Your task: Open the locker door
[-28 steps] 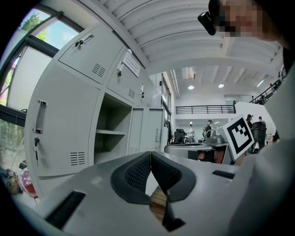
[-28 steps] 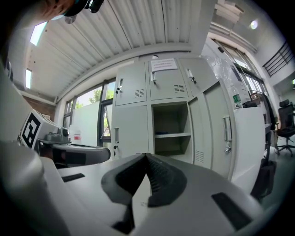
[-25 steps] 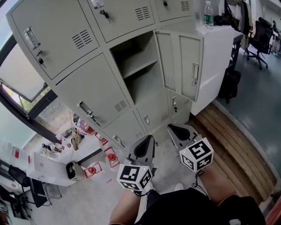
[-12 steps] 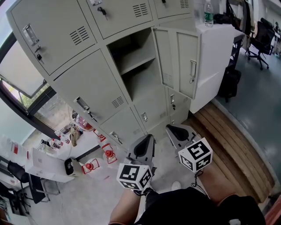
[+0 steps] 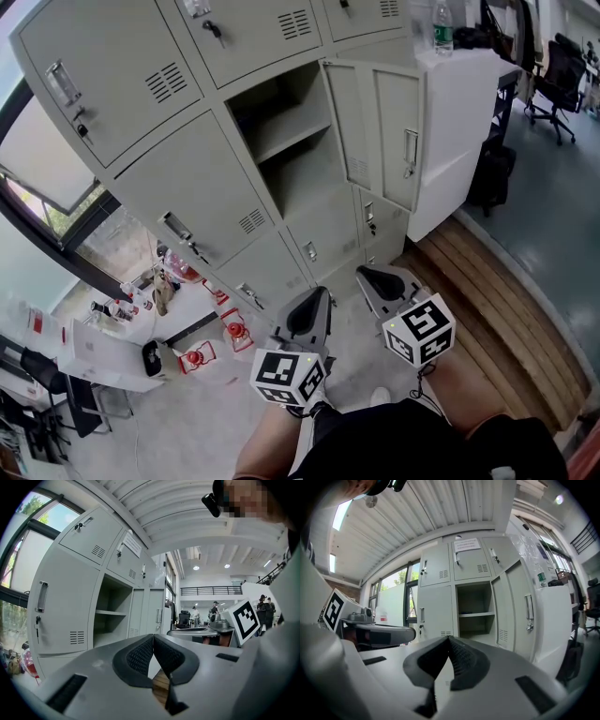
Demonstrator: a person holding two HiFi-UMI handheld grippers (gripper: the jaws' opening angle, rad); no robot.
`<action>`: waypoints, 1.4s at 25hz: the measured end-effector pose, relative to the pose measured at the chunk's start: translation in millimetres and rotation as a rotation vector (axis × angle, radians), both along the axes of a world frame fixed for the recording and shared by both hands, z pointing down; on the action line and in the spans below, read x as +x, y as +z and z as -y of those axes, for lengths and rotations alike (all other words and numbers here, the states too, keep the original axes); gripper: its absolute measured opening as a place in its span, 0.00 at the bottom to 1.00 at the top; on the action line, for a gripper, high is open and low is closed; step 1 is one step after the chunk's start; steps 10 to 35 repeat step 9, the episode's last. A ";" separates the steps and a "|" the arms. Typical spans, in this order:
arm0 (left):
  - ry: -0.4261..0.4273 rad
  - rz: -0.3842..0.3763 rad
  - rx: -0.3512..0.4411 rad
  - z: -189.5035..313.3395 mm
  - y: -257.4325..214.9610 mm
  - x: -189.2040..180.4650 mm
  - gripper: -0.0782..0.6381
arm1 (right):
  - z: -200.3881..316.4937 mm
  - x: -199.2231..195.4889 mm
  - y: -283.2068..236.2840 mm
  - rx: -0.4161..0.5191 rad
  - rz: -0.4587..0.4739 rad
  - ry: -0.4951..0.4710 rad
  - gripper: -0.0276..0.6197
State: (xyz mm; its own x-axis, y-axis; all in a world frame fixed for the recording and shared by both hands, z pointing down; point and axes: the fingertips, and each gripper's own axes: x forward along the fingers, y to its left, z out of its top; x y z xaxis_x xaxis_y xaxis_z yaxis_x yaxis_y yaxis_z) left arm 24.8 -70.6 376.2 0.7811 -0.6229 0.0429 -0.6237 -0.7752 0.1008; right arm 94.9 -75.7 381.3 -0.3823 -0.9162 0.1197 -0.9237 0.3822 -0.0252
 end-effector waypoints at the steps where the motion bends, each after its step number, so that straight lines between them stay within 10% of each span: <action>1: 0.001 0.001 0.000 0.4 -0.1 0.3 0.13 | 0.5 0.1 -0.1 -0.001 0.000 0.000 0.13; 35: 0.003 0.003 0.003 3.8 0.4 0.6 0.13 | 3.7 0.1 0.8 -0.001 -0.002 -0.001 0.13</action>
